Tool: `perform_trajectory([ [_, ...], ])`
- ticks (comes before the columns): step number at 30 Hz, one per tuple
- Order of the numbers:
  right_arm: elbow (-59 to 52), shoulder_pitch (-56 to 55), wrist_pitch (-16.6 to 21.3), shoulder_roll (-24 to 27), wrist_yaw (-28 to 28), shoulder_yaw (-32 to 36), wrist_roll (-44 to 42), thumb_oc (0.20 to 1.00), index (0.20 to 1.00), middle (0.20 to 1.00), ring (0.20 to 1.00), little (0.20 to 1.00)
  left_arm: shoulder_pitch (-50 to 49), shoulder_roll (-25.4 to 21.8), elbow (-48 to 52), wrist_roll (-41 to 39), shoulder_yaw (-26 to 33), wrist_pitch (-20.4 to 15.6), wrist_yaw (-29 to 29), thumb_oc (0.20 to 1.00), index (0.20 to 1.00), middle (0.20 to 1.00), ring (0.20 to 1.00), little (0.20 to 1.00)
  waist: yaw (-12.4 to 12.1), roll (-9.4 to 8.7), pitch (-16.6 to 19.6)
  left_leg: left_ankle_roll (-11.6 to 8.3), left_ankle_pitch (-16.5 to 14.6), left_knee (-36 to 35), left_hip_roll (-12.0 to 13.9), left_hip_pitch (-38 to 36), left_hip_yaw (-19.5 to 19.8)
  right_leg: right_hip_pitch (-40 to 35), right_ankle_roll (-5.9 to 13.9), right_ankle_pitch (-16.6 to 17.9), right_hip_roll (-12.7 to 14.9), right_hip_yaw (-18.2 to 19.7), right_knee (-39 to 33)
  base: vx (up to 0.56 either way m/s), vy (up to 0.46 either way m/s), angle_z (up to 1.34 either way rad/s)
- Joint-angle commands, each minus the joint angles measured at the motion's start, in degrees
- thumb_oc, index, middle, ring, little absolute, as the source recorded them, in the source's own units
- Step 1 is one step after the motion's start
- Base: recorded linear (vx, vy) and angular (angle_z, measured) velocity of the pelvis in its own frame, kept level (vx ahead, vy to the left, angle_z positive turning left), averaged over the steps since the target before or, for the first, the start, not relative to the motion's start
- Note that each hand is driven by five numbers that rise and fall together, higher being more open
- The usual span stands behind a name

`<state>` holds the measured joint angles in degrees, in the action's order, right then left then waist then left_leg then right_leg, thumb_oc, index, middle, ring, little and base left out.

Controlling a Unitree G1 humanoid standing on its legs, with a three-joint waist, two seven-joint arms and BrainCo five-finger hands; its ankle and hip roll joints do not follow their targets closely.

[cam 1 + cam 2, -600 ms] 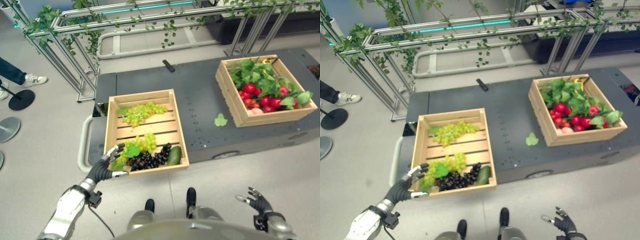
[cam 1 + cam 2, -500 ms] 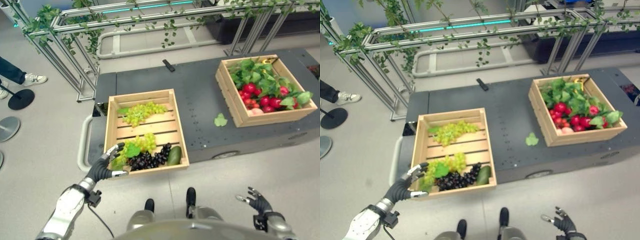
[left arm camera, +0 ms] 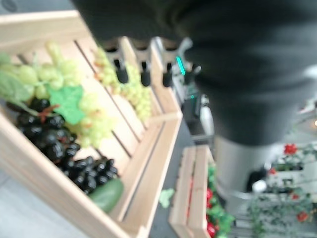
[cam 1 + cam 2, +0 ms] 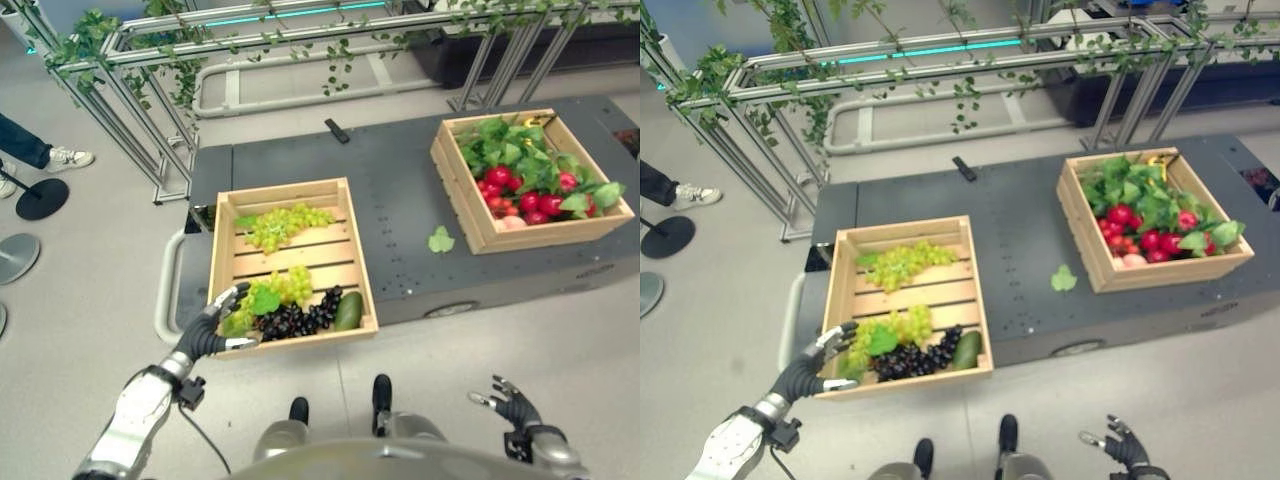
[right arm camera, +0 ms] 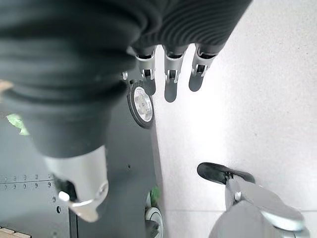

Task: Pick up the fruits from the basket on one side to the basket on the other side

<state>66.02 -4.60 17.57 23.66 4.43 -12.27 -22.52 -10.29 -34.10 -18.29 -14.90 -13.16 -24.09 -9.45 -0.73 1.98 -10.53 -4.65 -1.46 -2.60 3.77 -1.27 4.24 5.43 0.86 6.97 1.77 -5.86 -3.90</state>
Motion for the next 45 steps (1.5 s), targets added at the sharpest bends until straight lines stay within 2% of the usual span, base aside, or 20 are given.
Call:
perform_trajectory([
  [1, -1.03, 1.95, 1.73, -0.07, -0.45, -2.99, 0.86, 1.000, 1.000, 1.000, 1.000, 1.000, 4.73, 0.61, -0.64, 3.49, 0.93, -2.42, 4.20, 1.000, 1.000, 1.000, 1.000, 1.000, 1.35, -3.30, -0.52, 0.49, -1.48, 4.12, -2.17, 3.74, -2.53, 0.09, 6.54, -8.10, 3.72, 3.54, 8.49, -0.01, 0.005, -0.16],
  [3, -1.45, 2.28, 1.61, -0.53, -0.97, -3.82, 1.60, 1.000, 1.000, 1.000, 1.000, 1.000, 8.47, 3.57, -2.61, 5.13, 0.96, -1.53, 7.74, 1.000, 1.000, 1.000, 1.000, 1.000, 1.83, -3.45, -0.91, 0.50, -1.39, 4.14, -2.04, 4.57, -2.95, 1.24, 6.45, -7.97, 3.48, 4.14, 8.70, -0.01, 0.004, -0.13],
  [11, -2.49, 4.25, 1.38, -1.11, -2.26, -6.45, 3.29, 1.000, 1.000, 1.000, 1.000, 1.000, 20.88, 6.38, -12.38, 10.64, -3.58, -0.51, 13.68, 1.000, 1.000, 1.000, 1.000, 1.000, 3.76, -4.00, -2.57, 0.50, -1.36, 4.52, -1.38, 6.42, -4.53, 4.91, 6.09, -8.01, 2.53, 6.17, 10.62, -0.03, 0.006, -0.13],
  [14, -5.15, 5.63, 1.52, -0.69, -2.52, -8.12, 3.33, 1.000, 1.000, 1.000, 1.000, 1.000, 29.85, 5.89, -18.78, 11.28, -6.53, 0.14, 16.95, 1.000, 1.000, 1.000, 1.000, 1.000, 5.16, -4.35, -4.47, 0.47, -0.81, 4.65, -1.06, 8.49, -5.67, 8.37, 6.01, -7.80, 1.75, 7.55, 12.25, -0.07, 0.018, -0.24],
  [20, -7.55, 6.54, 2.12, -0.15, -2.74, -9.13, 2.56, 1.000, 1.000, 1.000, 1.000, 1.000, 40.53, 3.46, -26.46, 12.20, -9.94, 0.63, 20.46, 1.000, 1.000, 1.000, 1.000, 1.000, 6.67, -4.68, -7.49, 0.40, 0.21, 4.73, -0.67, 11.49, -6.43, 12.24, 6.07, -7.29, 1.25, 8.26, 13.73, -0.06, 0.005, -0.15],
  [22, -9.12, 6.86, 2.57, 0.49, -3.09, -9.32, 2.02, 1.000, 1.000, 1.000, 1.000, 1.000, 45.65, 0.07, -29.68, 13.61, -11.79, 1.50, 20.92, 1.000, 1.000, 1.000, 1.000, 1.000, 7.34, -5.01, -9.47, 0.41, 0.54, 5.41, -0.65, 13.32, -6.80, 14.15, 6.01, -6.85, 0.73, 8.77, 14.15, -0.06, -0.003, -0.06],
  [26, -10.74, 6.80, 3.14, 1.11, -3.35, -9.01, 1.43, 1.000, 1.000, 1.000, 1.000, 1.000, 50.78, -3.77, -33.87, 15.90, -14.65, 2.45, 20.63, 1.000, 1.000, 1.000, 1.000, 1.000, 7.86, -5.54, -11.62, 0.34, 0.62, 6.74, -0.59, 14.87, -6.97, 15.60, 5.94, -6.62, 0.48, 9.03, 14.97, -0.05, -0.017, -0.07],
  [27, -11.40, 7.23, 3.32, 1.46, -3.24, -8.91, 0.99, 1.000, 1.000, 1.000, 1.000, 1.000, 55.21, -5.45, -39.86, 16.83, -17.21, 4.07, 19.17, 1.000, 1.000, 1.000, 1.000, 1.000, 8.43, -5.95, -13.20, 0.34, 0.63, 7.84, -0.58, 16.06, -7.21, 16.86, 5.90, -6.32, 0.21, 9.21, 15.55, -0.07, -0.018, -0.05],
  [28, -11.39, 7.26, 3.32, 1.42, -3.23, -8.84, 0.99, 1.000, 1.000, 1.000, 1.000, 1.000, 55.39, -5.42, -39.99, 16.78, -17.33, 4.01, 19.16, 1.000, 1.000, 1.000, 1.000, 1.000, 8.36, -5.96, -13.24, 0.34, 0.60, 7.91, -0.58, 16.11, -7.22, 16.89, 5.90, -6.34, 0.21, 9.22, 15.59, -0.09, -0.023, -0.06],
  [29, -11.89, 7.72, 3.24, 1.71, -3.01, -8.85, 0.30, 1.000, 1.000, 1.000, 1.000, 1.000, 59.80, -6.30, -44.79, 17.76, -19.46, 5.88, 17.69, 1.000, 1.000, 1.000, 1.000, 1.000, 8.77, -6.29, -14.38, 0.29, 0.63, 8.69, -0.65, 17.05, -7.62, 17.66, 5.84, -5.99, 0.02, 9.43, 15.53, -0.05, -0.021, -0.06],
  [34, -12.81, 7.37, 2.98, 1.29, -2.28, -9.16, -1.39, 1.000, 1.000, 1.000, 1.000, 1.000, 67.52, -7.28, -50.56, 20.97, -24.07, 8.96, 15.76, 1.000, 1.000, 1.000, 1.000, 1.000, 8.55, -6.54, -16.30, 0.24, 0.71, 9.51, -0.51, 17.99, -7.27, 18.54, 5.84, -5.81, -0.14, 9.71, 15.88, -0.03, -0.038, -0.02],
  [39, -11.77, 7.65, 2.40, 0.51, -0.65, -10.38, -3.09, 1.000, 1.000, 1.000, 1.000, 1.000, 72.79, -8.64, -53.12, 23.30, -28.53, 10.90, 12.14, 1.000, 1.000, 1.000, 1.000, 1.000, 8.37, -6.26, -17.73, 0.28, 0.65, 10.04, -0.79, 18.44, -7.02, 18.80, 5.73, -5.92, 0.02, 9.54, 16.21, -0.02, -0.015, 0.00],
  [45, -10.74, 7.65, 1.95, 0.09, 1.05, -11.37, -4.22, 1.000, 1.000, 1.000, 1.000, 1.000, 74.86, -12.21, -53.20, 25.26, -32.38, 10.65, 8.61, 1.000, 1.000, 1.000, 1.000, 1.000, 7.98, -6.06, -18.75, 0.40, 0.77, 10.21, -0.92, 18.68, -6.83, 19.06, 5.78, -5.77, 0.04, 9.56, 16.35, 0.00, 0.000, 0.00],
])
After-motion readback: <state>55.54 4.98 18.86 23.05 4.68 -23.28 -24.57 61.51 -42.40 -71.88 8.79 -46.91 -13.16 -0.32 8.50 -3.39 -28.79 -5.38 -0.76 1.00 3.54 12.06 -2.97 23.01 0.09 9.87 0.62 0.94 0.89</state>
